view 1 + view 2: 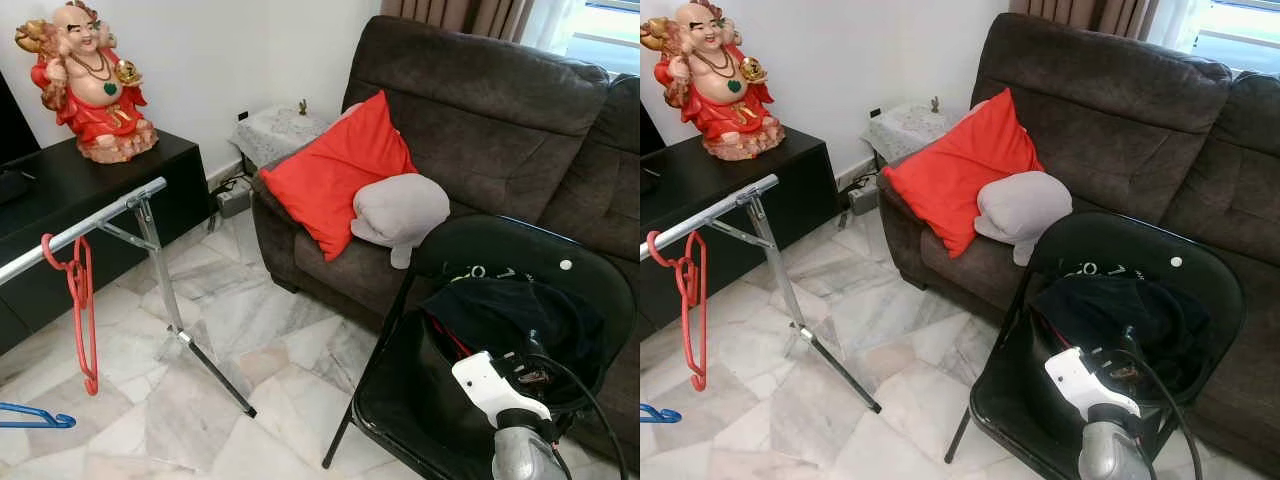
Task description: Hang hanger
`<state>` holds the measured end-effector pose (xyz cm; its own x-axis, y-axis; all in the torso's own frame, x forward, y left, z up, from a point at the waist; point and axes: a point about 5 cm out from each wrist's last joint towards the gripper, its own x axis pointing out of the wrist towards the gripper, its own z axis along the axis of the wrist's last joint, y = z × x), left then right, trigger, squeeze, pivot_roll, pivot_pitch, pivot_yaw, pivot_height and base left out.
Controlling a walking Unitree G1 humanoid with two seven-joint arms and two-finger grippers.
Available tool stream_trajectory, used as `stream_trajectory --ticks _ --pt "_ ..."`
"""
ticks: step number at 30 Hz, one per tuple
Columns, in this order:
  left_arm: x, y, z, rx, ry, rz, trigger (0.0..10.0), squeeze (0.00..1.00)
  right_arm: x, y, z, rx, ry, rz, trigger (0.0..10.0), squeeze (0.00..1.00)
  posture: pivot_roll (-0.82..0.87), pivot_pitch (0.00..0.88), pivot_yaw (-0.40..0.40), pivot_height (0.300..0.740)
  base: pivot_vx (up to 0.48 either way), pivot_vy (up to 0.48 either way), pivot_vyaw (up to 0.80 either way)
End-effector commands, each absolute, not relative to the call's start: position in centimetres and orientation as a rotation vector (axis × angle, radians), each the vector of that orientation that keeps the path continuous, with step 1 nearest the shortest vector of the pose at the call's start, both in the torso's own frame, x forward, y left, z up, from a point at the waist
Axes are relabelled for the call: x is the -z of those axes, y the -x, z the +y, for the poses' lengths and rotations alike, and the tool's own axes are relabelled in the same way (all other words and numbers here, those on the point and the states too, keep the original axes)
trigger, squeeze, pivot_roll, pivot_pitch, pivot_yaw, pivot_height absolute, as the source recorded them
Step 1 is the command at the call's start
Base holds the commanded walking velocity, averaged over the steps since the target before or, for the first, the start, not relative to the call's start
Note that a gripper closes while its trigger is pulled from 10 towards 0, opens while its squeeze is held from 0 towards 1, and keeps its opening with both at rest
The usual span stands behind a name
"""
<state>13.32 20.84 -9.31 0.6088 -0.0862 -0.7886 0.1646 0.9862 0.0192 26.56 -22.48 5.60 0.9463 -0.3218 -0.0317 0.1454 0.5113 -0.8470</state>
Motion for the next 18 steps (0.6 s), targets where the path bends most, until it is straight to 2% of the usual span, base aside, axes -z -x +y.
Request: stream_trajectory --ticks 1,18 --pt "9.4 -13.2 20.6 0.151 -0.095 0.910 10.0 0.00 -5.5 -26.7 -22.7 0.298 0.990 0.202 10.0 0.00 0.10 0.034 -0.017 0.740 0.000 0.000 0.00" --pt "9.5 -12.8 20.8 0.149 -0.094 0.916 10.0 0.00 -3.9 -26.3 -22.1 0.348 1.127 0.095 10.0 0.00 0.10 0.050 -0.014 0.740 0.000 0.000 0.00"
